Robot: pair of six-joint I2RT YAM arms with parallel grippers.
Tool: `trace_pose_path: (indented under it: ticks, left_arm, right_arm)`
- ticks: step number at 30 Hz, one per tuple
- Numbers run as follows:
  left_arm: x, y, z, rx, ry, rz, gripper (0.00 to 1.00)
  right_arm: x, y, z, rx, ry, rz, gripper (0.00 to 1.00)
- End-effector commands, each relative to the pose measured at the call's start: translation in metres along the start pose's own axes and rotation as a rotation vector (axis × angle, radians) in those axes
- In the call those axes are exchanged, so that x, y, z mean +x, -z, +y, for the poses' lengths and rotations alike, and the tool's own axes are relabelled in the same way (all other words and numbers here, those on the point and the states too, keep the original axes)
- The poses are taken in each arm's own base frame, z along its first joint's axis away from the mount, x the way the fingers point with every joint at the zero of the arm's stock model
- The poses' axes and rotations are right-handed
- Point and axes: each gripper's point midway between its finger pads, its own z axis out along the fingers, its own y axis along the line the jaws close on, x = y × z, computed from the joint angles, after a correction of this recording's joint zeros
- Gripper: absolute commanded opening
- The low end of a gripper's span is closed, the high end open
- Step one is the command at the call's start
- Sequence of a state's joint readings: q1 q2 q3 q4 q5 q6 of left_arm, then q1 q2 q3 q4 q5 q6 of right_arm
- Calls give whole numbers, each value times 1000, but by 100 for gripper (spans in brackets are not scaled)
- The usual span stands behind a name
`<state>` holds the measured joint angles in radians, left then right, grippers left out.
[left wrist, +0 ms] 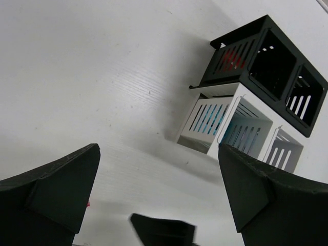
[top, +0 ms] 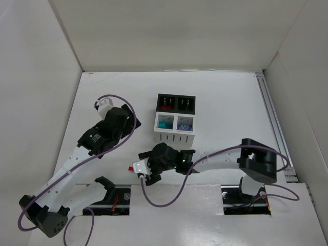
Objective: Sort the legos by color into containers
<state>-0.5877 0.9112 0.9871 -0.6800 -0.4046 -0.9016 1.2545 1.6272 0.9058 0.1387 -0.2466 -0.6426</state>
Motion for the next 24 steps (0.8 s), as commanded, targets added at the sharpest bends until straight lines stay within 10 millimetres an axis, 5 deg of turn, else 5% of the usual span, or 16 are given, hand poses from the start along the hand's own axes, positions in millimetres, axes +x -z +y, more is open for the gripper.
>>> trace_pose_path:
  ticks: [1,6,13,24]
  left_arm:
    - [3,-1,8,-25,27,-4,99]
    - [7,0,15,-50,12,12,99]
    - [5,2,16,-49,15,1,99]
    - [7,-4,15,-47,7,-1,99]
  right_arm:
    - [-58,-31,-21,60,39,-167,86]
    - [-47,-66,-27,114,-83,-152,68]
    - [-28,-96,-16,68,-122,-116,68]
    - [3,-110,-20,138,-200,-21,56]
